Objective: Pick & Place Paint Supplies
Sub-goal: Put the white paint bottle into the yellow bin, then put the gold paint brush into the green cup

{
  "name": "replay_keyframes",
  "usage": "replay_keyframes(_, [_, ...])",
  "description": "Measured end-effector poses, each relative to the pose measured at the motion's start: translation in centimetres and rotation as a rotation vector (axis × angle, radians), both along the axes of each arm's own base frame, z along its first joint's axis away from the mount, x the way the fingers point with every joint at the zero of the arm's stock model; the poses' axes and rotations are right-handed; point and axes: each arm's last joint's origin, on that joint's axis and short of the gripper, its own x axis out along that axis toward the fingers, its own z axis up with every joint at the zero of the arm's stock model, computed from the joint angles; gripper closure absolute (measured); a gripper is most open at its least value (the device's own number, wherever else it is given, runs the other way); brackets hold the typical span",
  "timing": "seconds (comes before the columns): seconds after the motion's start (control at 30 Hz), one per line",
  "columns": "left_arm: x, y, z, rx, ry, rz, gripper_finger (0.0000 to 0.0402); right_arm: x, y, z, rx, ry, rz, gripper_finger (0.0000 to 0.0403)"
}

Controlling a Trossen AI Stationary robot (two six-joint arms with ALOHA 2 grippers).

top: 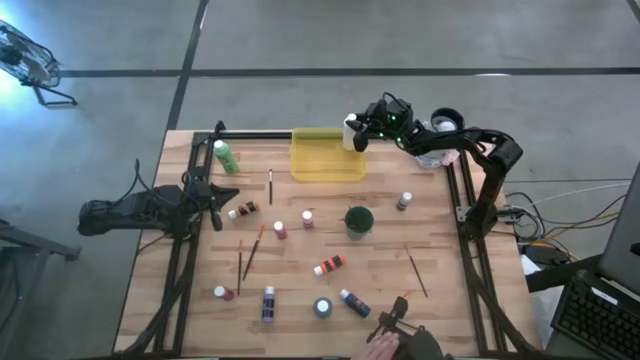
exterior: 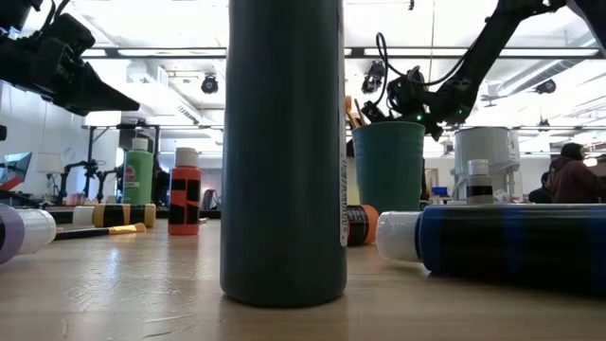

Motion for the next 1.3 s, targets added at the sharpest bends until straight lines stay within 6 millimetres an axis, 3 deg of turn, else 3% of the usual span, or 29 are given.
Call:
replay_keyframes(0.27, [0.0, 0.0, 0.0, 0.0, -0.001, 0.002, 0.0378, -0.1, -0.1, -0.2, 0.006, 0.001, 0.002, 0.0284])
replay_keyframes(0.93, [0.0, 0.0, 0.0, 0.0, 0.0, 0.002, 0.0378, -0.2, 0.0, -0.1, 0.009, 0.005, 0.0, 0.0174])
replay_keyframes(1.17, [0.0, 0.0, 0.0, 0.001, -0.001, 0.002, 0.0378, -0.4, 0.1, 1.0, -0.032, -0.03, -0.001, 0.0143])
replay_keyframes(1.3, [0.0, 0.0, 0.0, 0.0, 0.0, 0.002, 0.0378, -0.7, 0.4, 2.9, -0.074, -0.073, 0.002, 0.0143])
